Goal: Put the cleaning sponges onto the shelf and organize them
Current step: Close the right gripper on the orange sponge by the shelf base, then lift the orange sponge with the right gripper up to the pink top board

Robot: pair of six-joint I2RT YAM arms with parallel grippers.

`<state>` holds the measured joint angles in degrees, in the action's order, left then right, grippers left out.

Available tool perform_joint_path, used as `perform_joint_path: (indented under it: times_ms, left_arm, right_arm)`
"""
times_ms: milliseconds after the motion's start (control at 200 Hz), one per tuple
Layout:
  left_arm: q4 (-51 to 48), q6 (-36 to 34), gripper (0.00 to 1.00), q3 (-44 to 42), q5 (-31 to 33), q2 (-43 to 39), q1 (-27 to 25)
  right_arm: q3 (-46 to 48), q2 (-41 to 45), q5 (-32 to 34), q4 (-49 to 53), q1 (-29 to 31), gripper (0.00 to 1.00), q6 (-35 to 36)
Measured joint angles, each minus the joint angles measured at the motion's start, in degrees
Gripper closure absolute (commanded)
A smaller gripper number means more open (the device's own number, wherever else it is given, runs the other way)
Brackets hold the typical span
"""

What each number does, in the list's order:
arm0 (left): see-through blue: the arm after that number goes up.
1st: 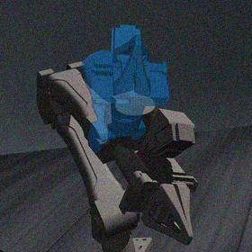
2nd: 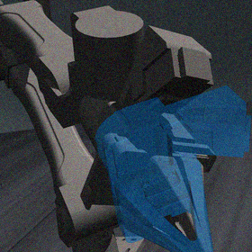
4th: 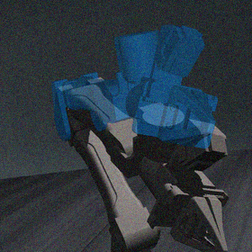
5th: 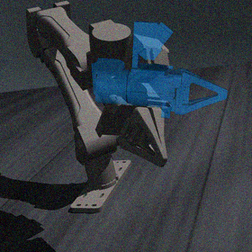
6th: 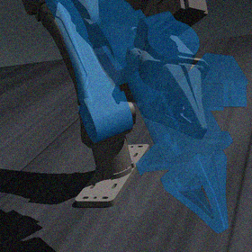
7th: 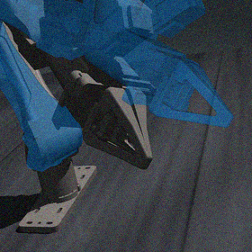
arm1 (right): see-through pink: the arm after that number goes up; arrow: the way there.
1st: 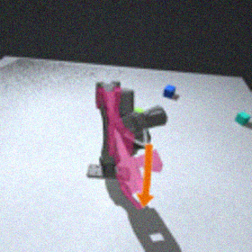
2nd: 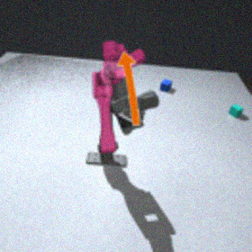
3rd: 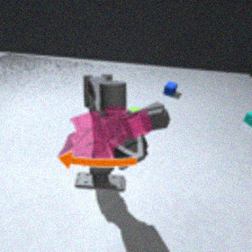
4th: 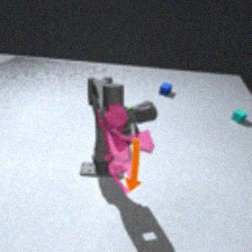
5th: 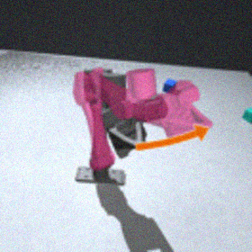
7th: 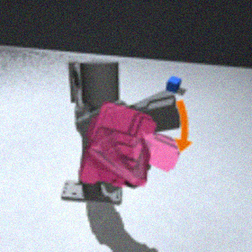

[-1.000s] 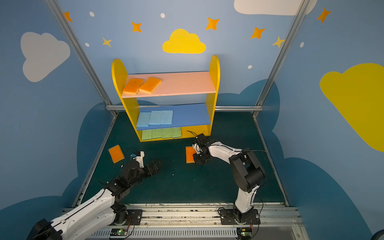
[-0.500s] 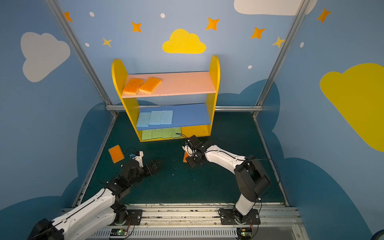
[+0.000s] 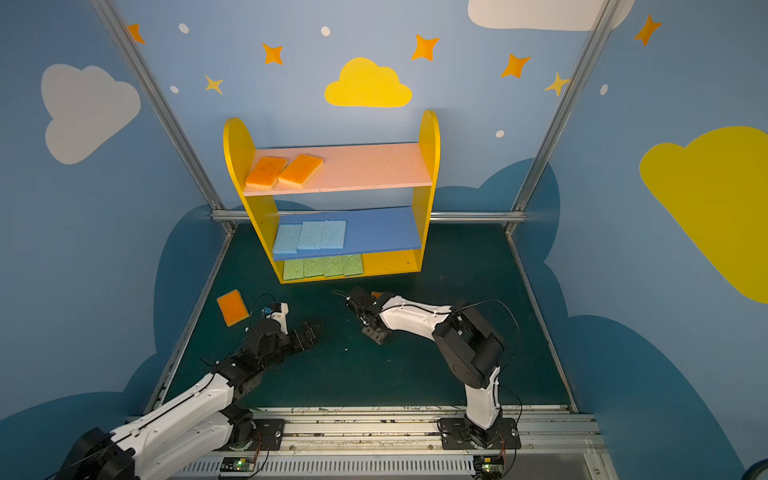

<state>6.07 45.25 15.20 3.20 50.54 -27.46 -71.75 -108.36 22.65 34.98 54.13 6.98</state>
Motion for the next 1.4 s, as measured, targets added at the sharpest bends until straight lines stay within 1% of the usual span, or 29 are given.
perform_joint_path:
  times_ms: [235, 370, 420, 511, 561, 676, 826, 921, 1051, 1161, 1261, 1402]
  left_arm:
    - [0.02, -0.11, 0.0, 0.0, -0.07, 0.2, 0.85]
    - [0.02, -0.13, 0.0, 0.0, -0.24, 0.57, 1.22]
    - [0.07, -0.13, 0.0, 0.0, -0.26, 0.7, 1.29]
    - [0.07, -0.11, 0.0, 0.0, -0.26, 0.85, 1.38]
    - [0.15, -0.11, 0.0, 0.0, -0.28, 0.83, 1.44]
    - [0.52, -0.11, 0.0, 0.0, -0.28, 0.9, 1.57]
    - [0.83, -0.07, 0.0, 0.02, -0.7, 1.57, 1.6]
    - [0.83, -0.07, 0.0, 0.02, -0.92, 1.62, 1.6]
    - [0.83, -0.07, 0.0, 0.13, -0.96, 1.55, 1.6]
    - [0.66, -0.04, 0.0, 0.61, -1.29, 1.51, 1.6]
    - [0.59, 0.07, 0.0, 1.03, -1.66, 1.01, 1.6]
    - [-0.57, 0.17, 0.0, 1.07, -2.08, -1.57, 1.66]
  right_arm:
    - [-2.08, -1.9, 2.84, -0.5, 1.33, 0.4, 1.46]
    - [-2.08, -2.49, 4.09, -0.72, 1.33, 0.44, 2.32]
    - [-2.08, -2.84, 4.46, -0.87, 1.33, 0.49, 2.34]
    - [-2.01, -3.13, 5.14, -1.27, 1.42, 0.63, 2.89]
    - [-1.86, -3.13, 5.53, -1.77, 1.49, 0.69, 2.64]
    - [-1.16, -3.13, 6.69, -3.06, 1.81, 0.77, 3.04]
    - [-0.96, -3.13, 7.96, -3.8, 2.03, 0.93, 3.17]
    - [-0.87, -3.08, 8.44, -4.09, 2.23, 0.99, 3.28]
    - [0.22, -2.05, 8.94, -4.39, 2.25, 1.0, 3.08]
    - [1.81, 0.76, 9.33, -4.28, 2.32, 1.0, 3.06]
    - [2.78, 5.09, 9.73, -4.07, 2.6, 1.0, 3.02]
    - [2.99, 13.66, 10.8, -3.74, 4.09, 1.0, 3.21]
